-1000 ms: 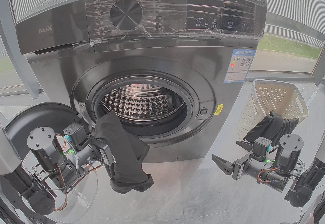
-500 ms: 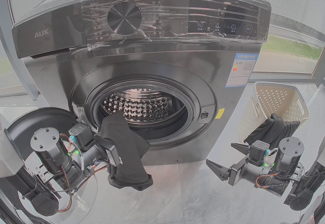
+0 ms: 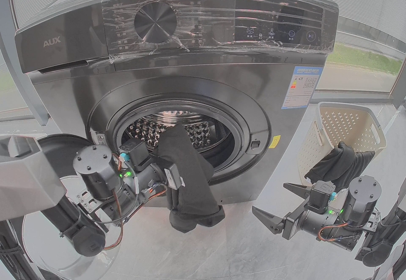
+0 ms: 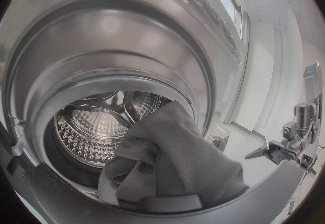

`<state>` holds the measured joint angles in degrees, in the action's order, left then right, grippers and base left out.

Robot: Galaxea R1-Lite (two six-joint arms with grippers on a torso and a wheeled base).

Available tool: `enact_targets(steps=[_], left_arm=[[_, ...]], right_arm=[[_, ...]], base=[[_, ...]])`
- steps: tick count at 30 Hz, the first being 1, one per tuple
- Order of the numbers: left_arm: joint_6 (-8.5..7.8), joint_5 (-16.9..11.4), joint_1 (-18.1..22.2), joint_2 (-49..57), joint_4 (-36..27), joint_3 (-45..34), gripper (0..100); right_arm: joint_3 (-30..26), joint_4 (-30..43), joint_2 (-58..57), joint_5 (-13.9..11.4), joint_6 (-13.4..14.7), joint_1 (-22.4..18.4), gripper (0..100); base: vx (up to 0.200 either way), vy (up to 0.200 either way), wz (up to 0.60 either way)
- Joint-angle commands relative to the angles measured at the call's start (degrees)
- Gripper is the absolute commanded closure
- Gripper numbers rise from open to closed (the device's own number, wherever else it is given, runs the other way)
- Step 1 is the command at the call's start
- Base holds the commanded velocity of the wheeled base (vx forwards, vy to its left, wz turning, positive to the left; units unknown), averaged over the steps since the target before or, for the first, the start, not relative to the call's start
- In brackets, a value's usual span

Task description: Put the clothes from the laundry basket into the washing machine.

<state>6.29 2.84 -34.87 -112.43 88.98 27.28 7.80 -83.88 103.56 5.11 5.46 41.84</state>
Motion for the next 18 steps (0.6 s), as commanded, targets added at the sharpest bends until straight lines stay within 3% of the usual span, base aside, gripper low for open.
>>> enact_targets(steps=[1,4,9,13,18], left_arm=[[2.76,0.24,0.85,-9.29,-0.39,9.19,100],[2.67,1.20,0.85,-12.20,-0.65,10.95,100],[1.71,5.77,2.70,-17.29,-0.91,17.98,100],[-0.75,6.12,4.63,-19.14,-1.97,22.11,100],[-0.75,6.21,5.95,-20.72,-6.01,28.35,100]], right_arm=[[-0.42,-0.05,-0.02,-0.01,-0.01,0.53,0],[-0.33,-0.05,-0.02,-0.01,-0.01,0.53,0],[-0.33,-0.05,0.24,-0.01,-0.01,0.53,0],[-0.33,-0.05,0.24,-0.01,-0.01,0.53,0],[-0.33,-0.05,0.42,-0.01,-0.01,0.53,0]], base=[[0.000,0.000,0.00],[0.000,0.000,0.00],[0.000,0.000,0.00],[0.000,0.000,0.00],[0.000,0.000,0.00]])
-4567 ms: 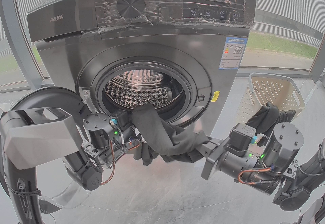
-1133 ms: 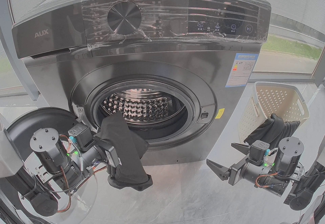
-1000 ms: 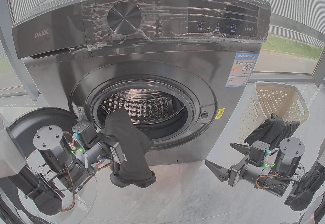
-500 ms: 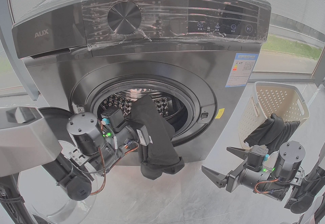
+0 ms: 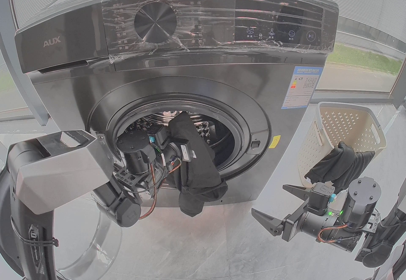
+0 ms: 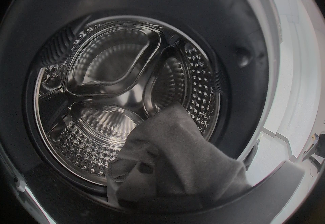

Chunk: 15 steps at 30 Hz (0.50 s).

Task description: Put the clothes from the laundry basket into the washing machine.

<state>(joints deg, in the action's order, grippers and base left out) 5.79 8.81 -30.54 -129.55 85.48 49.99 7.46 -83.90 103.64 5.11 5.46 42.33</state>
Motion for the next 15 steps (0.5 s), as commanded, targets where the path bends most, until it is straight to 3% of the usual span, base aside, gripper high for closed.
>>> enact_targets(steps=[1,10,15], left_arm=[[-0.25,0.24,1.62,-3.69,-2.60,5.82,100],[-0.34,0.06,1.71,-9.93,-7.08,15.84,100],[-0.43,-0.02,3.47,-15.82,-11.39,26.65,100]], right_arm=[[0.01,-0.04,0.33,-0.10,-0.01,0.04,0],[-0.08,0.05,0.33,-0.10,-0.01,0.04,0],[-0.08,0.05,0.33,-0.19,-0.01,-0.05,0]], base=[[0.000,0.000,0.00],[0.000,0.000,0.00],[0.000,0.000,0.00]])
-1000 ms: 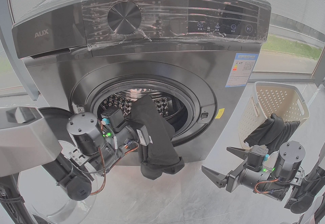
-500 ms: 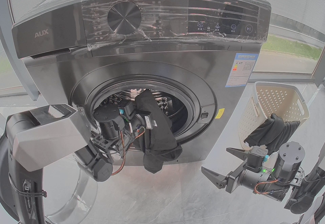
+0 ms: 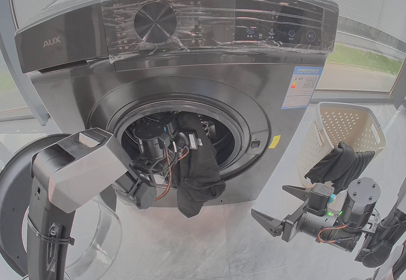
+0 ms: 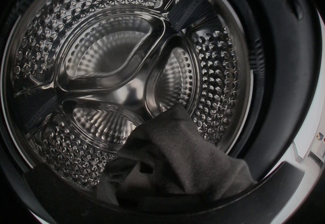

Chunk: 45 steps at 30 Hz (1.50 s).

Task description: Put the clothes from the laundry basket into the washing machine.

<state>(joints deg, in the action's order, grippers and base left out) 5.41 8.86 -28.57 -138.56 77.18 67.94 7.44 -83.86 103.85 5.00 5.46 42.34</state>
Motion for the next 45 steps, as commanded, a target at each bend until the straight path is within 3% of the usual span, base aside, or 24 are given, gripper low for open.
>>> enact_targets(steps=[1,6,17,25,26,31,39,43,45], left_arm=[[-0.05,0.01,1.77,-7.52,-3.79,10.46,100],[-0.14,0.72,3.79,-11.21,-8.01,19.78,100],[-0.40,6.17,6.51,-17.45,-17.24,42.54,100],[-0.05,6.52,6.43,-17.54,-17.33,41.40,100],[0.12,6.52,6.43,-17.45,-17.33,41.05,0],[0.92,6.61,5.55,-15.34,-17.33,37.00,0],[0.48,5.20,2.38,-3.74,-23.30,20.48,0],[0.48,0.45,0.80,0.83,-26.20,11.69,0],[0.12,-0.34,0.63,1.19,-26.29,9.23,0]], right_arm=[[-0.05,-0.08,0.12,-0.08,-0.01,0.03,0],[-0.05,0.01,0.12,-0.08,-0.01,-0.06,0],[-0.14,-0.08,-0.14,-0.78,0.08,0.90,0],[-0.14,-0.08,0.12,-0.69,0.16,1.96,0],[-0.14,-0.08,0.04,-0.69,0.16,1.96,0],[-0.14,-0.08,-0.05,-0.69,0.16,1.96,0],[-0.14,-0.16,-0.40,-0.78,0.16,2.05,0],[-0.05,-0.25,-0.49,-0.78,0.16,2.13,0],[-0.14,-1.04,-0.40,-0.78,0.16,2.05,0]], base=[[0.000,0.000,0.00],[0.000,0.000,0.00],[0.000,0.000,0.00],[0.000,0.000,0.00],[0.000,0.000,0.00],[0.000,0.000,0.00],[0.000,0.000,0.00],[0.000,0.000,0.00],[0.000,0.000,0.00]])
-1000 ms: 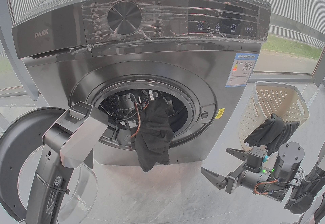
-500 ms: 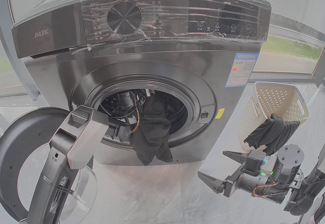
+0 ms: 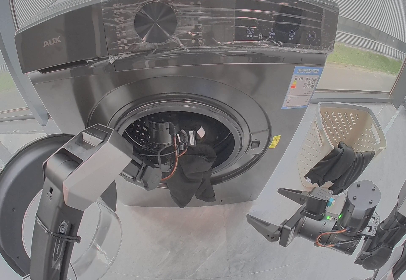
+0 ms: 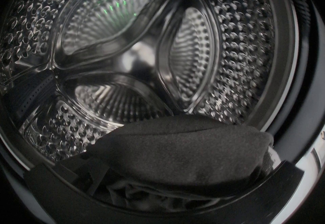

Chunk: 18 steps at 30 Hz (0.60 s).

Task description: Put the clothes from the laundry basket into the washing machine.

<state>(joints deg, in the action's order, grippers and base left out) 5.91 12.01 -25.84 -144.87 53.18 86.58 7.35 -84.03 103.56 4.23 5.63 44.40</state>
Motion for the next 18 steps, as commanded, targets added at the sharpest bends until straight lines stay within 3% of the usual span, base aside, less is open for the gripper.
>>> enact_targets(steps=[1,8,16,17,18], left_arm=[[-0.73,-3.83,-2.11,7.59,-2.29,-10.55,0],[-3.10,-4.27,-1.84,5.74,-2.20,-14.68,0],[-3.36,-4.19,-1.58,3.11,-2.11,-14.68,0],[-3.72,-4.19,-1.49,2.75,-2.02,-14.60,100],[-3.89,-4.19,-1.40,2.31,-1.85,-14.51,100]], right_arm=[[-0.06,-1.31,-0.11,0.08,-0.01,-0.01,0],[-0.76,-1.93,-0.11,-0.01,-0.18,-0.01,0],[-0.76,-1.93,-0.02,-0.01,-0.18,0.07,0],[-0.76,-1.93,-0.02,-0.01,-0.18,0.07,0],[-0.76,-1.93,-0.02,-0.01,-0.18,0.07,0]], base=[[0.000,0.000,0.00],[0.000,0.000,0.00],[0.000,0.000,0.00],[0.000,0.000,0.00],[0.000,0.000,0.00]])
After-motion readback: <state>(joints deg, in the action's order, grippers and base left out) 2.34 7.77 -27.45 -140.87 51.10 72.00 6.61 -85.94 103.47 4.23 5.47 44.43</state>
